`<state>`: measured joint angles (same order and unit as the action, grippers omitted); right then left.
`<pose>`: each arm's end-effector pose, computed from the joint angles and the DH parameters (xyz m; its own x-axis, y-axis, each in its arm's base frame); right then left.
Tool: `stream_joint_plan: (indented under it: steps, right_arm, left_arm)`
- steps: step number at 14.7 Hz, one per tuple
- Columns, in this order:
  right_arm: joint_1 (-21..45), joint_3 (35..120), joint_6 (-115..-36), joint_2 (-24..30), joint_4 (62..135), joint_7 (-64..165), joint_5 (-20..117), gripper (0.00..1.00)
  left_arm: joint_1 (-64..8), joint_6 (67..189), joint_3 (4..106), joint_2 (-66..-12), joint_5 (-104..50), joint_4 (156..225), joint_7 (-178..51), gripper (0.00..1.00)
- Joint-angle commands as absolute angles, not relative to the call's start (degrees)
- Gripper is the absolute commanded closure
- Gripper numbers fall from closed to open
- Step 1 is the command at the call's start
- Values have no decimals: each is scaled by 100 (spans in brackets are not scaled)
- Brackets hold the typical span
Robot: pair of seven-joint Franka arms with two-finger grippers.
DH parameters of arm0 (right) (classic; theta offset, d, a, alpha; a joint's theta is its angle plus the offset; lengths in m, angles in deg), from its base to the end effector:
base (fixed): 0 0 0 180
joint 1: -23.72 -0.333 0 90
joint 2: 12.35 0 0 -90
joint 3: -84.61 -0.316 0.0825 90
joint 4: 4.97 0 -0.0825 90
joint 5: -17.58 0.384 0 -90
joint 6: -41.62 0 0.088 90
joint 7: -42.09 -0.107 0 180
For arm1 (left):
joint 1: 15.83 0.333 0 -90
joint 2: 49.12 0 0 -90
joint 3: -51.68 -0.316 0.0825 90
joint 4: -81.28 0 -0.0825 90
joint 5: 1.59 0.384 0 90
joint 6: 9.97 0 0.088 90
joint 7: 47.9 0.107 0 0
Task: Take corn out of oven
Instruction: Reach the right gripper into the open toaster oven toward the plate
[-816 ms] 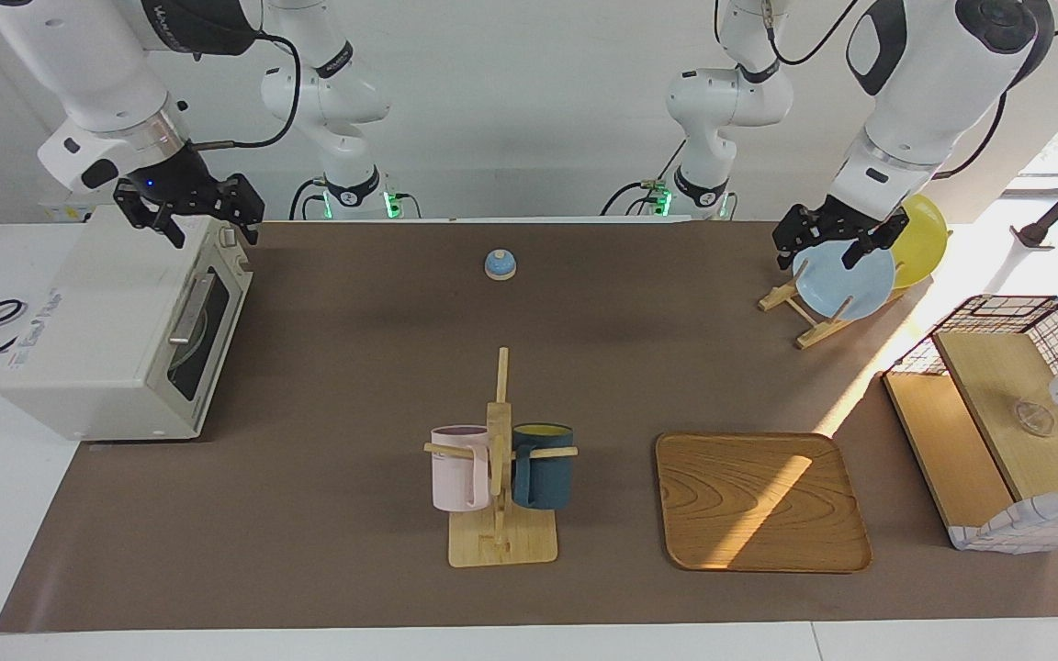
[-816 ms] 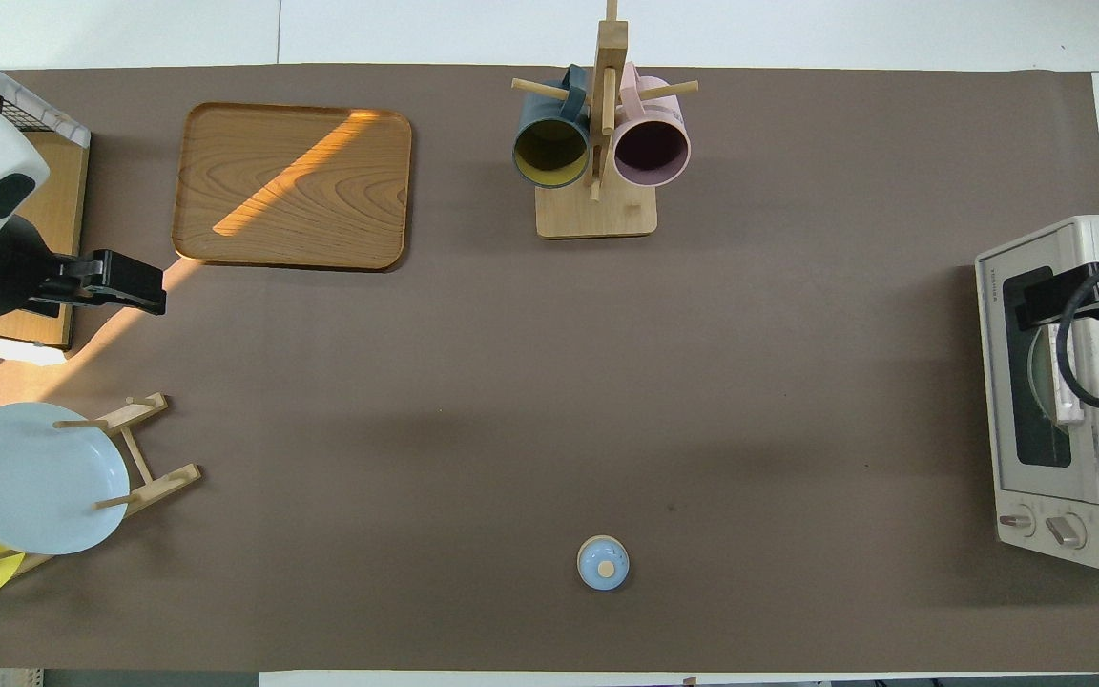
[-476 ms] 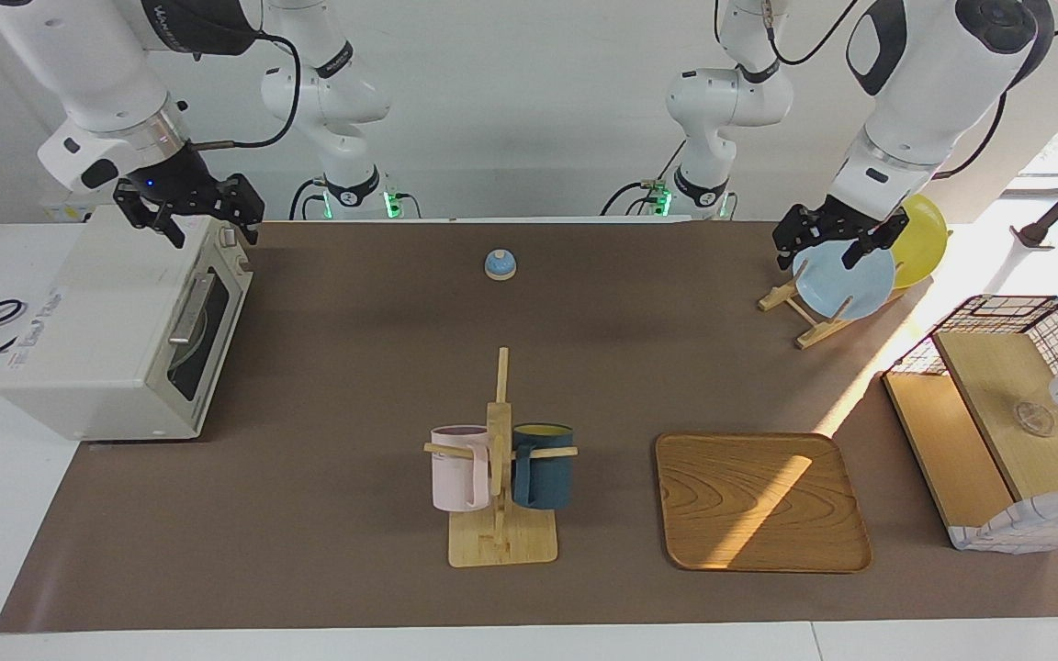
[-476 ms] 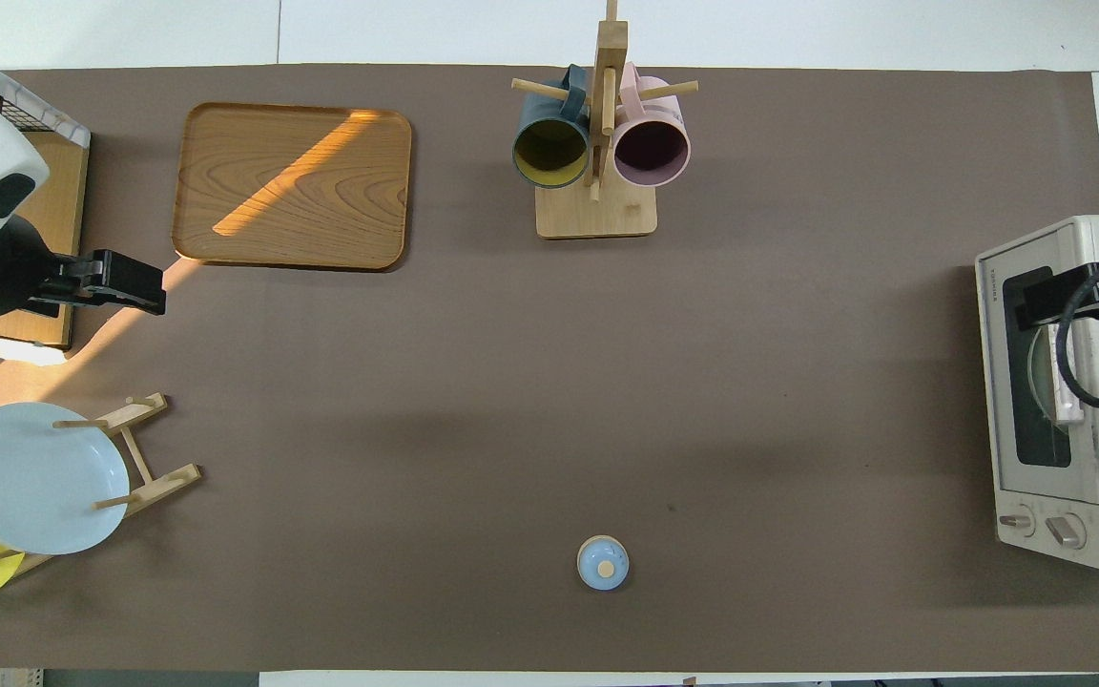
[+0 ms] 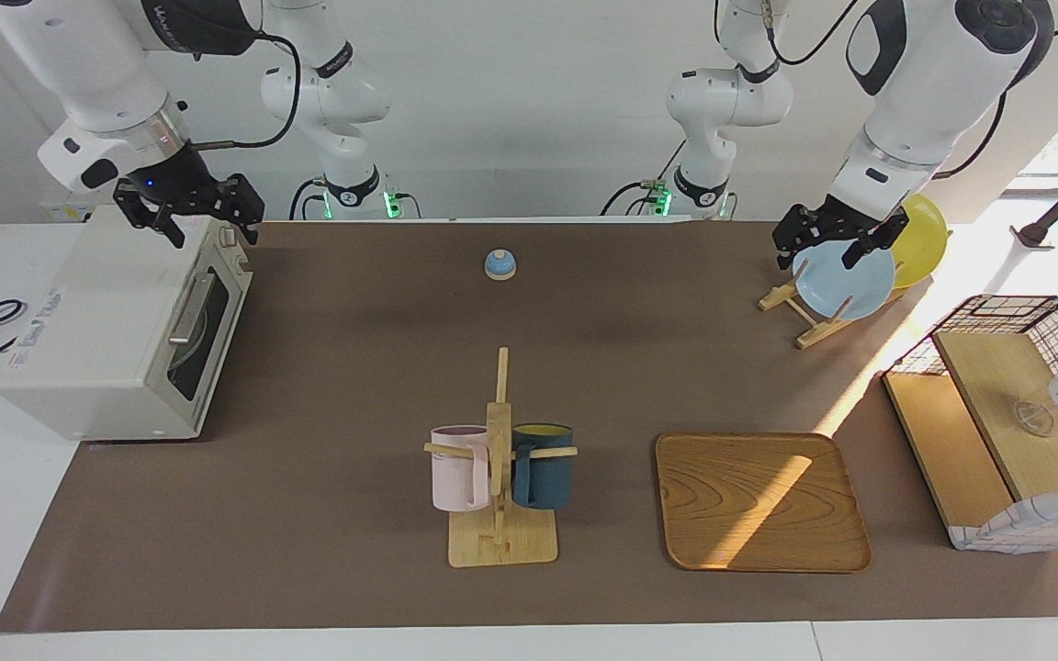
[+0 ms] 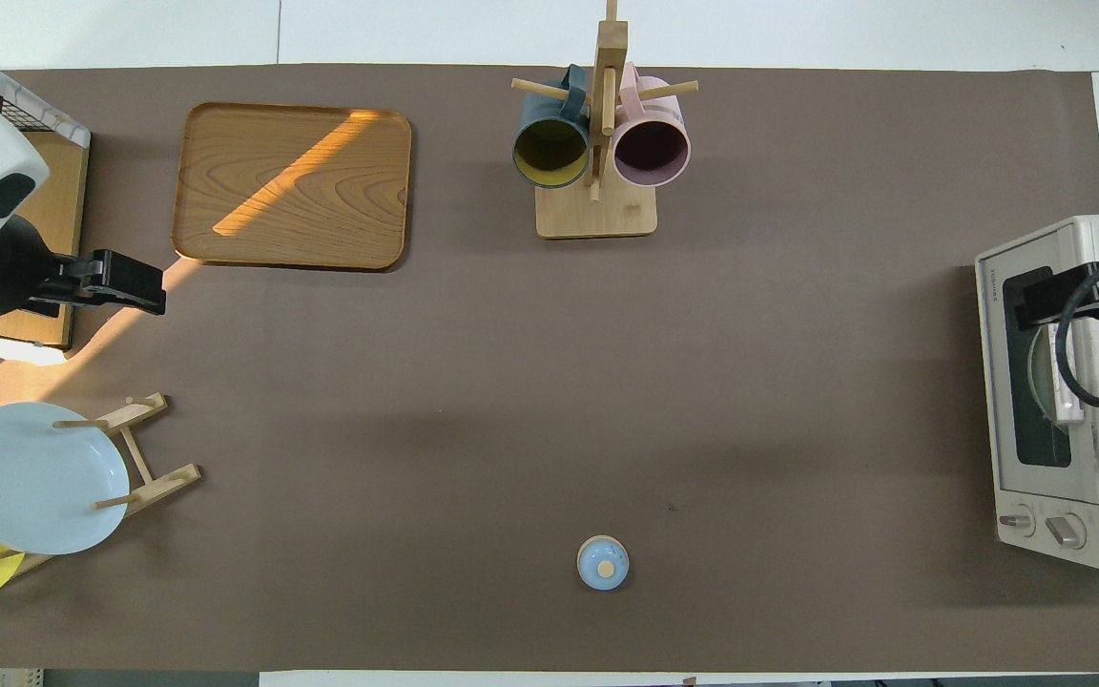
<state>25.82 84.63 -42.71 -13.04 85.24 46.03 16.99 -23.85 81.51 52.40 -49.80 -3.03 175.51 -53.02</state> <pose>0.5395 -0.0212 0.6212 0.9954 0.0309 -0.0909 0.0314 -0.9995 0.0041 0.5444 -0.0864 0.5984 0.9973 -0.0624 -0.0382 -0.0616 -0.9979 0.0216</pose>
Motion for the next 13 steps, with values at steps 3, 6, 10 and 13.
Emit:
stream_joint_plan:
  steps: [3,6,10,13]
  right_arm:
    - [2601,8434,-4573,-1331,8704,4516,1705,0]
    - [2575,8426,-4900,-1455,9004,4499,1705,0]
    - [2583,8417,-5232,-1612,9406,4560,1697,0]
    - [2653,8417,-5496,-1736,9802,4883,1705,25]
  left_arm:
    - [-2321,8223,5273,-5070,-361,17629,-5220,0]
    - [-2321,8214,5273,-5070,-361,17629,-5220,0]
    - [-2321,8223,5273,-5070,-361,17629,-5220,0]
    - [-2321,8223,5273,-5070,-361,17629,-5220,0]
